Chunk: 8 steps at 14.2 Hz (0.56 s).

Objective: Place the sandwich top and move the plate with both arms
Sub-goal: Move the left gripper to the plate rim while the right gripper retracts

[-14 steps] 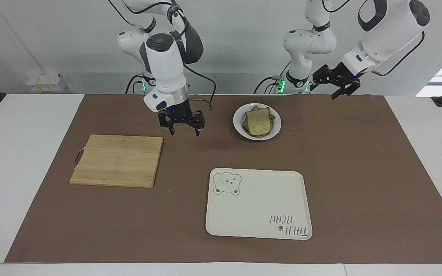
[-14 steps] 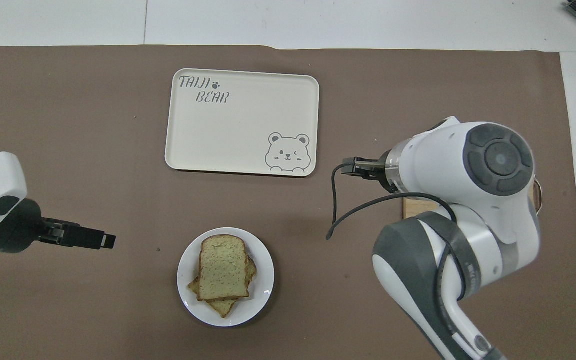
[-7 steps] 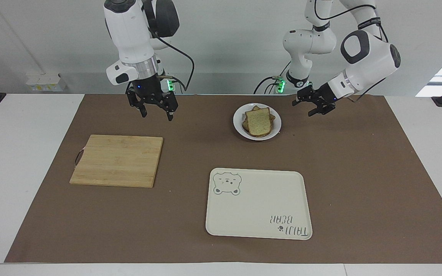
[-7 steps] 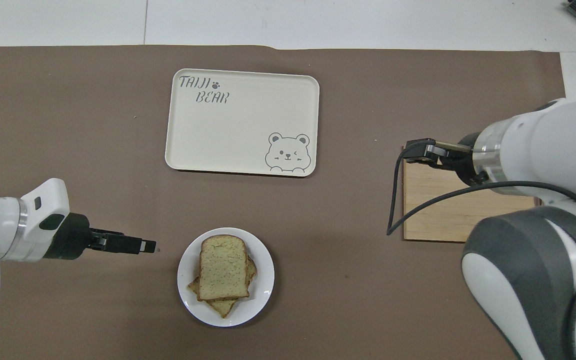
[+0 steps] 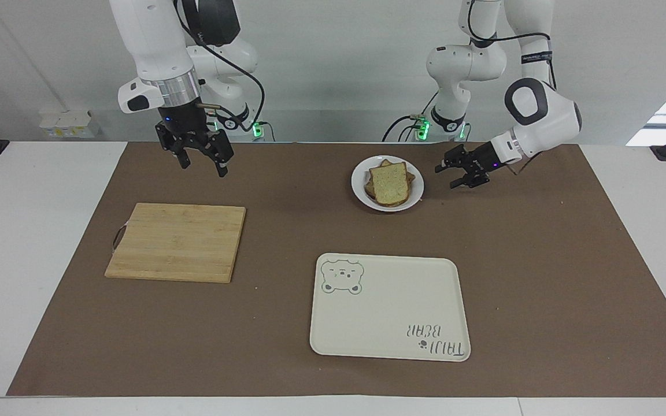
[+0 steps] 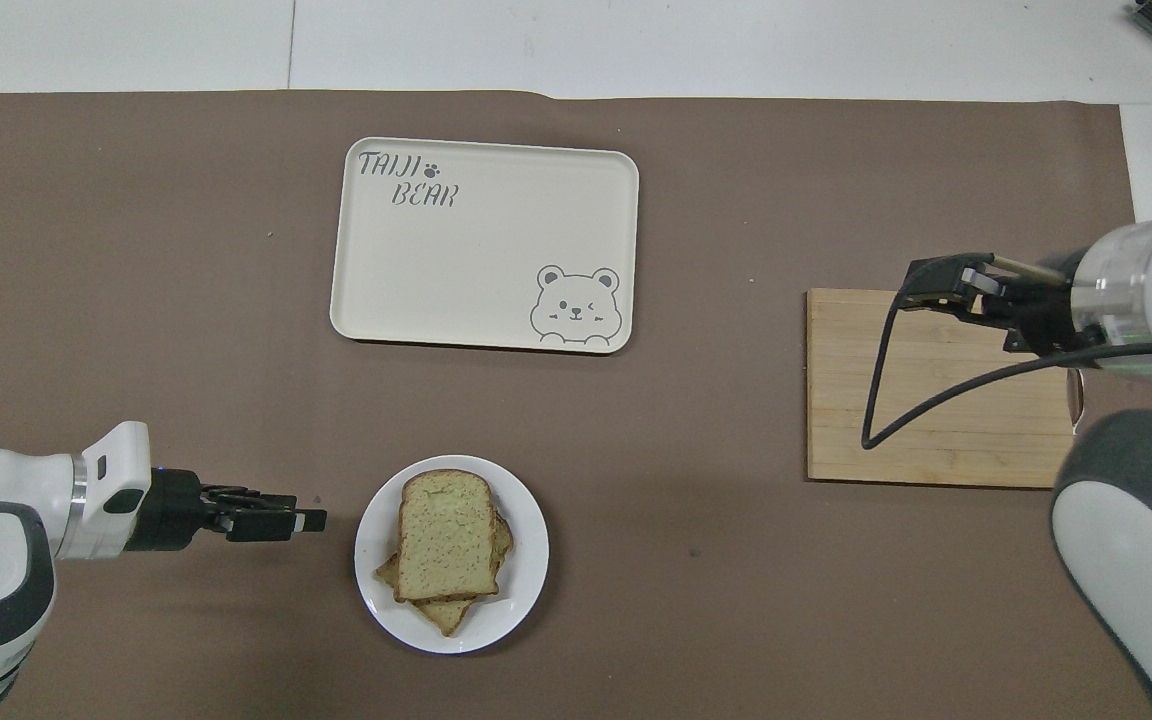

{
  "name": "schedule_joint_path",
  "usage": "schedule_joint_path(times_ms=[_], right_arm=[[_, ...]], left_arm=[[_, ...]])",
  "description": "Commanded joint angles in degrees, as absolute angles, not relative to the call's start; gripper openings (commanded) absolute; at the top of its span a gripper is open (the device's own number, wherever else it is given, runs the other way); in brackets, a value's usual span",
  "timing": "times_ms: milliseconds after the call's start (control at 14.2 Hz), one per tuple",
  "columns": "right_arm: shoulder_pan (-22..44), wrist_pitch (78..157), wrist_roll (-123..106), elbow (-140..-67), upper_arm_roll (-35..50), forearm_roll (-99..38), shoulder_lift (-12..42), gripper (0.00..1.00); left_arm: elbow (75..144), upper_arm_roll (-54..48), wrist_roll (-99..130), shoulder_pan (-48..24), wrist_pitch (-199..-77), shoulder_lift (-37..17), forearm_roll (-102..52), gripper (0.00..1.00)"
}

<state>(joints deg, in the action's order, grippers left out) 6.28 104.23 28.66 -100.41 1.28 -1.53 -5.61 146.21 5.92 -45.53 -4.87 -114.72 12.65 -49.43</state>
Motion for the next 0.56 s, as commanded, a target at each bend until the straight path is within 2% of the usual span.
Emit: schedule_joint_path(times_ms=[0, 212, 494], right_arm=[[5.5, 99.1, 23.1, -96.9, -1.0, -0.7, -6.2, 1.0], [5.5, 94.3, 16.5, -94.1, -4.7, -0.5, -6.2, 1.0], [5.3, 94.1, 3.7, -93.4, -6.8, -0.4, -5.8, 1.0]], left_arm=[[150.3, 5.5, -52.1, -4.6, -119.3, 12.1, -55.8, 0.73], [152.5, 5.4, -56.2, -5.4, -121.9, 10.7, -60.4, 0.73], [154.2, 5.4, -57.7, -5.5, -122.6, 10.6, -62.4, 0.72]])
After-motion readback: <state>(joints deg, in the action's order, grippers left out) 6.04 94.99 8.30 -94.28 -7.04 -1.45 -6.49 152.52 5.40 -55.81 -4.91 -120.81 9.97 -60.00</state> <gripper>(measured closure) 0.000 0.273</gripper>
